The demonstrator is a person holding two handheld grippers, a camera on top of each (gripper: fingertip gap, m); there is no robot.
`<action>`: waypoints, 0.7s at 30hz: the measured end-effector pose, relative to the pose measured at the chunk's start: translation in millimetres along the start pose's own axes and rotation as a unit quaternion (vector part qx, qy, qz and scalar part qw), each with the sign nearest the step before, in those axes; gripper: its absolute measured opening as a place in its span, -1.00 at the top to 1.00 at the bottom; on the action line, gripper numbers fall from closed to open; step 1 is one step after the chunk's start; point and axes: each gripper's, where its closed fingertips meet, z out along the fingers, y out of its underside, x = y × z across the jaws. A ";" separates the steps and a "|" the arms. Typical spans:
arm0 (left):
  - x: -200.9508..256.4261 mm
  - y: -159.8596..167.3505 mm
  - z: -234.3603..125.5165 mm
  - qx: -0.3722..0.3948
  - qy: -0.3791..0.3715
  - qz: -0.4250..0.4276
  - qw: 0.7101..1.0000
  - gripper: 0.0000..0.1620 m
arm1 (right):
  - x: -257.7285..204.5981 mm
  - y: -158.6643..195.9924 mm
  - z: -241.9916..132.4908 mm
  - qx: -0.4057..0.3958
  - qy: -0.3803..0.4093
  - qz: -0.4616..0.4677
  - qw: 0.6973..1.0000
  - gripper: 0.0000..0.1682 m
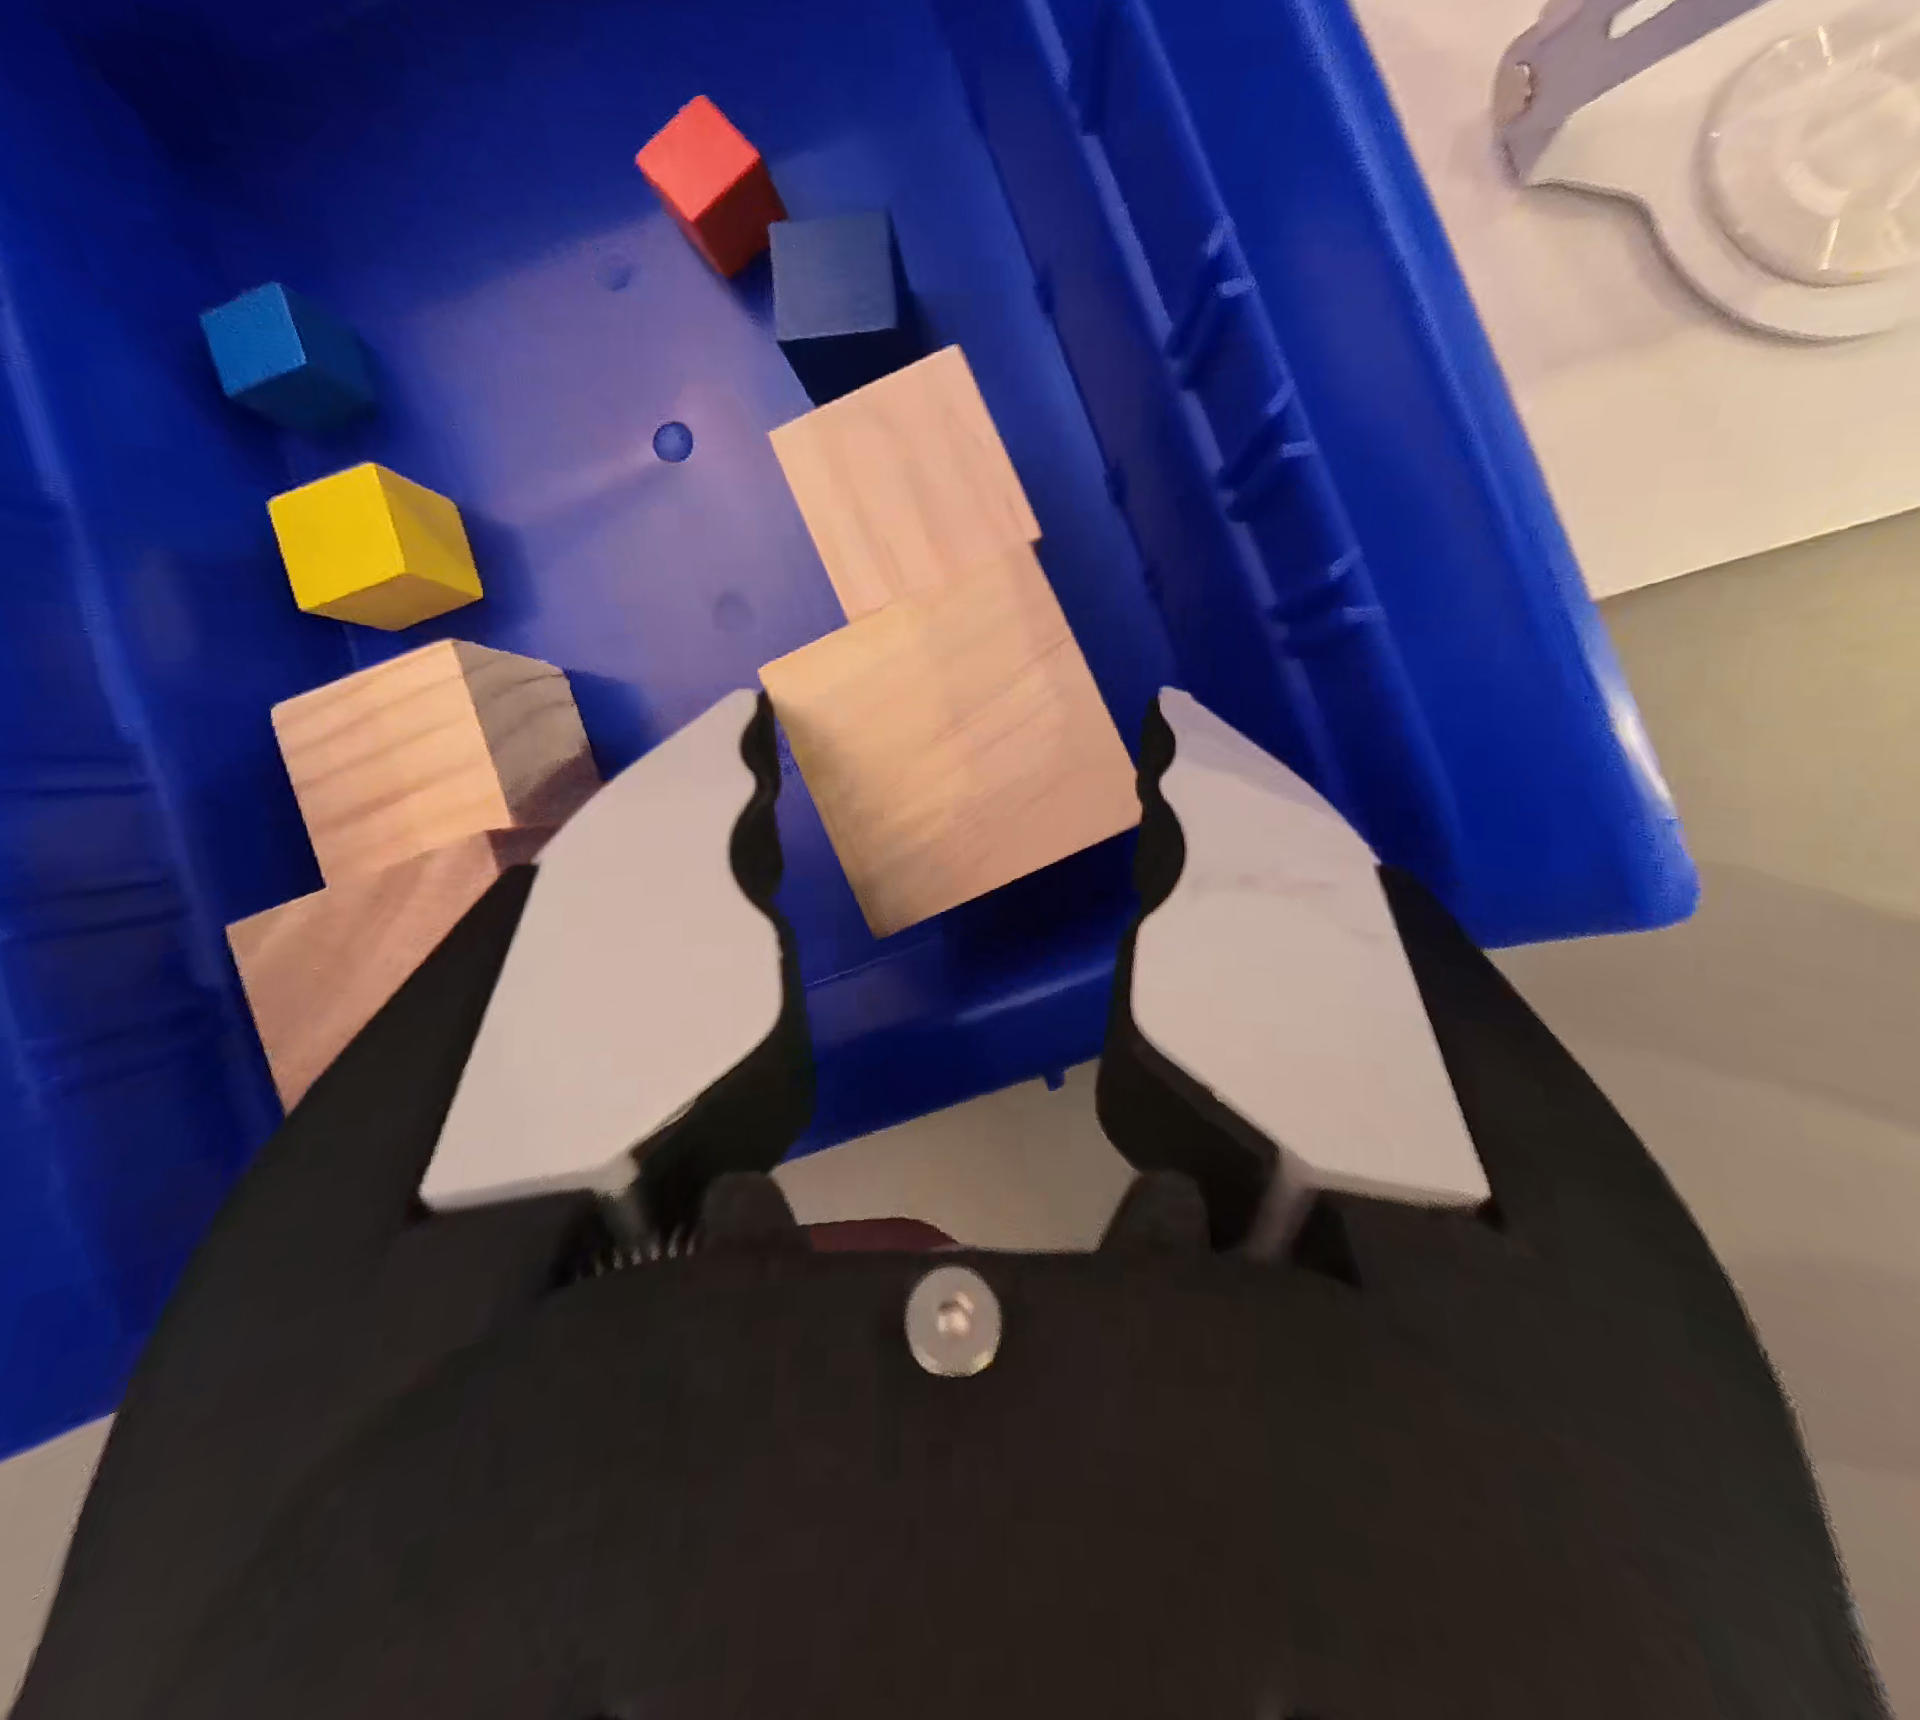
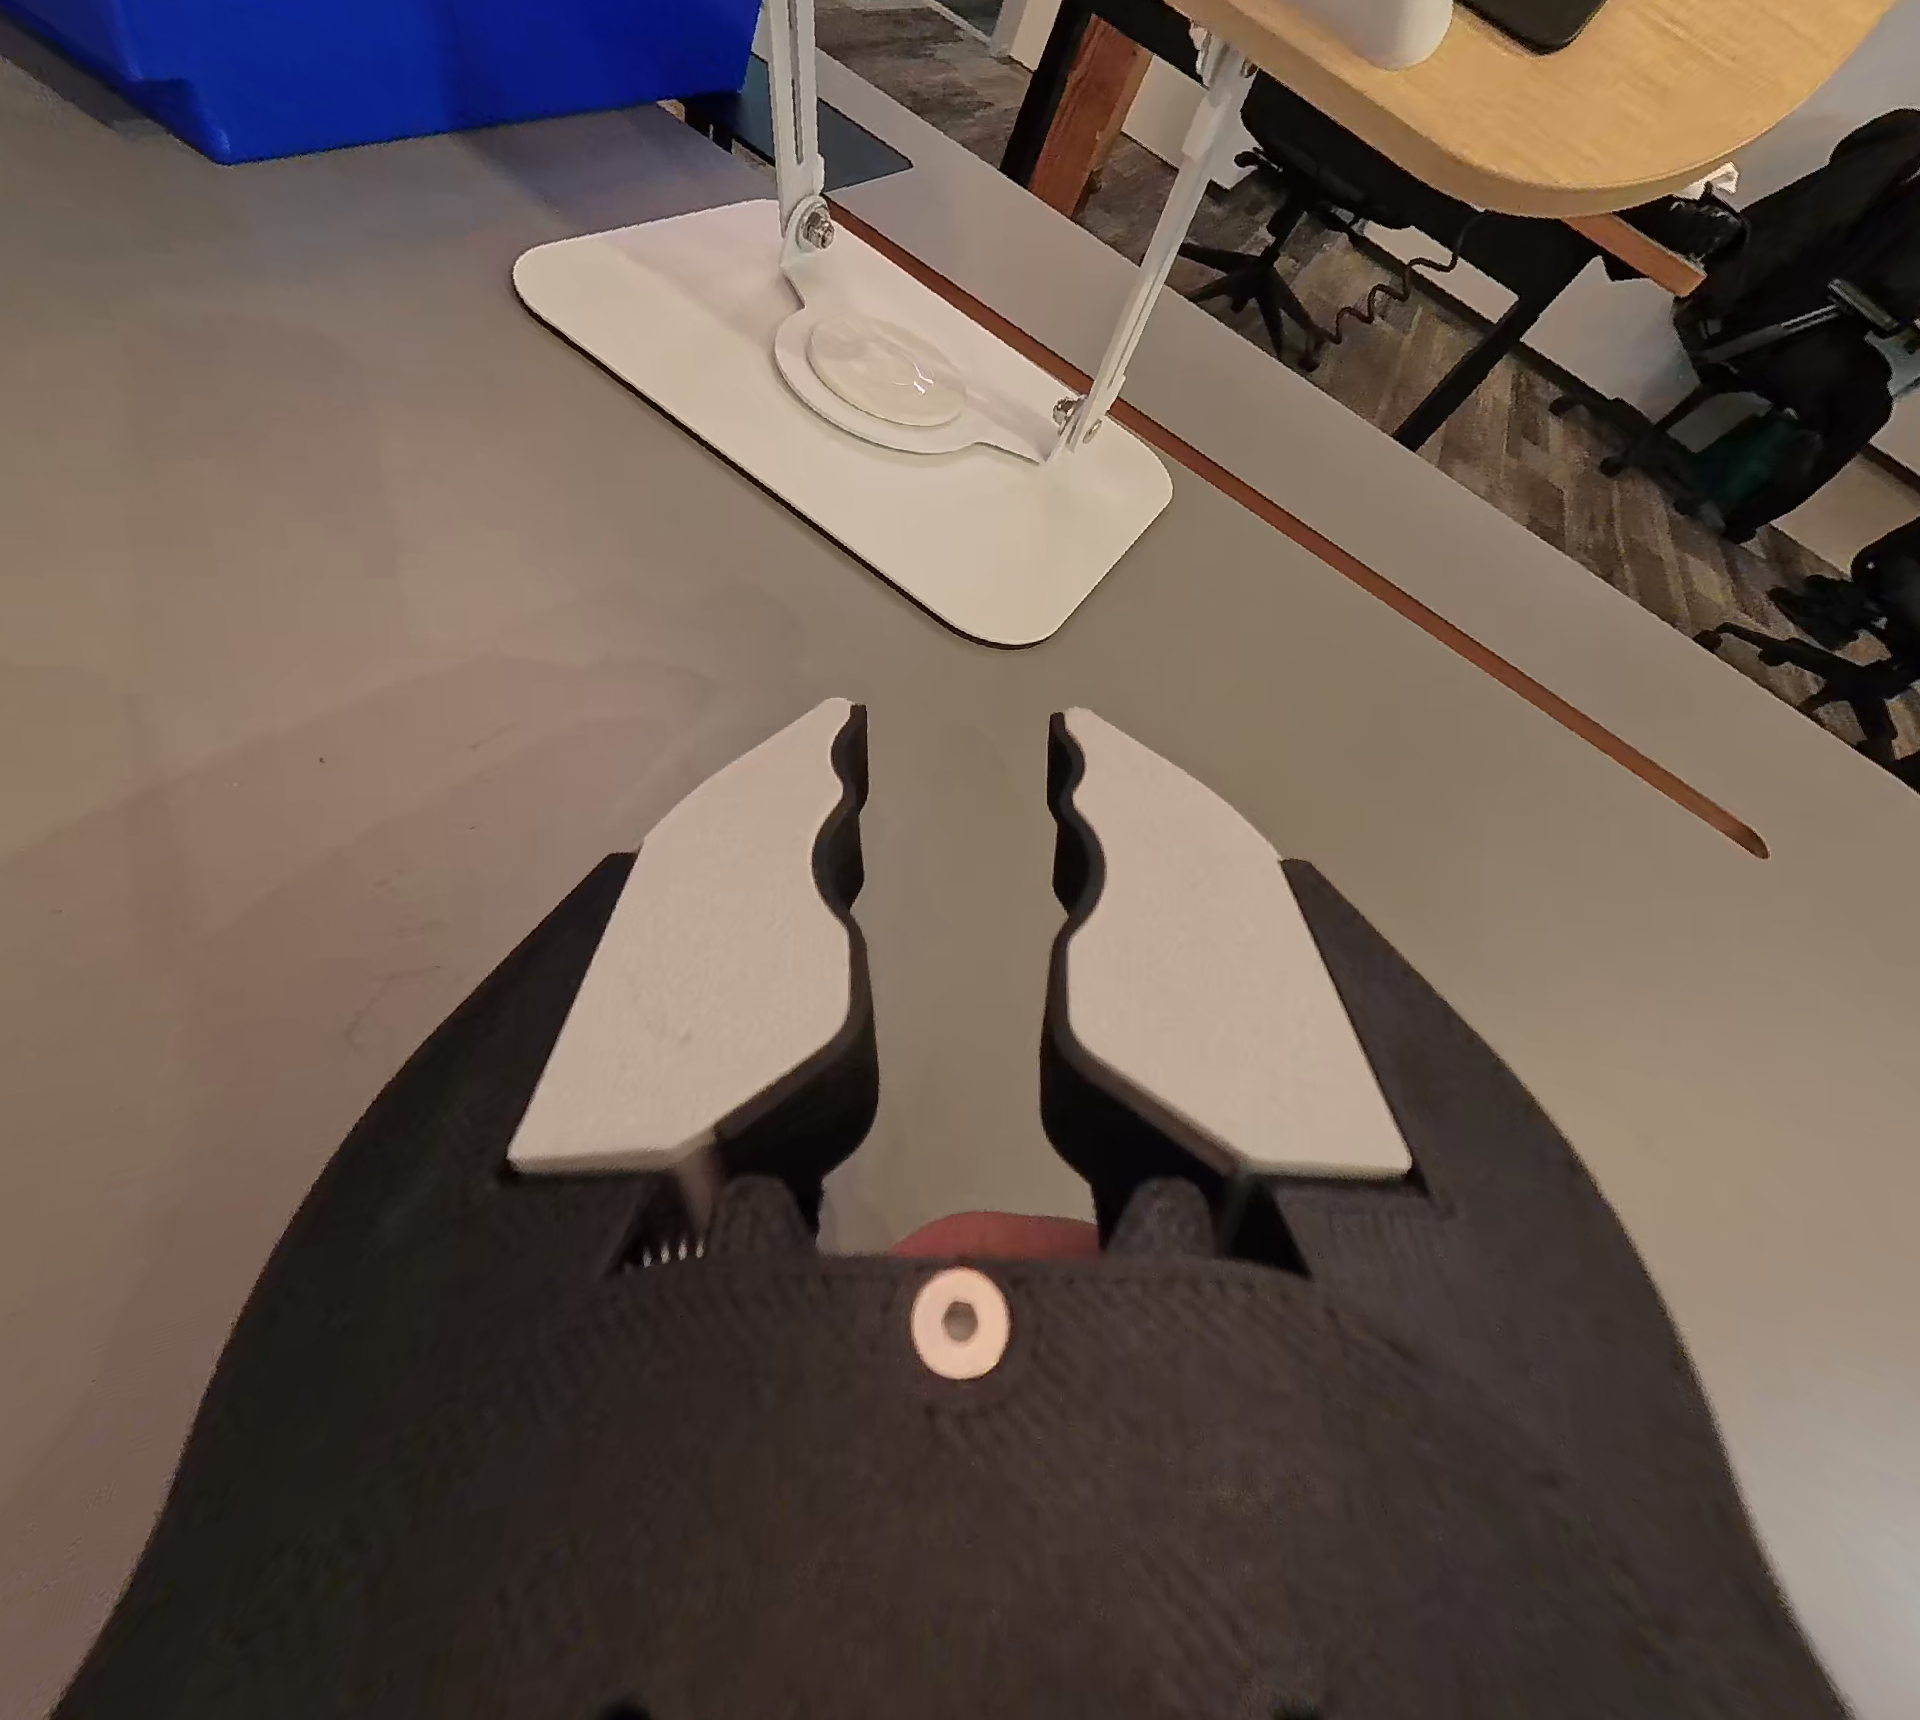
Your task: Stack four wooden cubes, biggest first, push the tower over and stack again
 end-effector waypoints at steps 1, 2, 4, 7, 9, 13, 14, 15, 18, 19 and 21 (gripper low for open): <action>-1.5 -0.3 0.6 -0.001 0.007 -0.006 1.000 0.20 | -0.1 -0.2 -0.1 0.000 0.000 0.001 1.000 0.61; -2.7 -0.1 1.0 -0.004 0.010 -0.009 1.000 0.20 | -0.1 -0.5 -0.2 0.001 -0.001 0.001 1.000 0.61; -7.1 0.9 0.5 -0.018 0.001 0.008 1.000 0.22 | -0.4 -0.8 -0.5 0.001 -0.002 0.002 1.000 0.61; -8.4 -1.1 0.5 -0.004 0.014 0.008 1.000 0.23 | -0.7 -1.4 -0.9 0.003 -0.003 0.003 1.000 0.61; -10.1 -4.0 -2.8 0.023 0.021 0.011 0.999 0.24 | -0.4 -1.5 -0.9 0.004 -0.004 0.005 1.000 0.61; -9.8 -18.7 -32.9 0.102 0.053 0.016 0.993 0.25 | -1.8 -1.6 -0.6 0.005 -0.010 0.007 1.000 0.62; -4.2 -22.2 -47.2 0.122 0.071 0.034 0.989 0.25 | -2.0 -1.4 -0.5 0.005 -0.011 0.007 1.000 0.62; 3.3 -25.3 -64.2 0.145 0.089 0.048 0.984 0.25 | -2.1 -1.3 -0.4 0.005 -0.012 0.007 1.000 0.62; 28.8 -16.7 -101.1 0.171 0.136 0.089 0.972 0.26 | -1.5 0.8 -0.1 0.003 -0.015 0.003 1.000 0.62; 39.0 -11.3 -108.9 0.175 0.149 0.101 0.968 0.26 | -0.3 2.9 0.1 0.001 -0.016 0.000 1.000 0.62; 70.6 6.8 -117.5 0.168 0.180 0.147 0.958 0.26 | 4.6 8.4 -0.1 -0.005 -0.015 0.001 1.000 0.62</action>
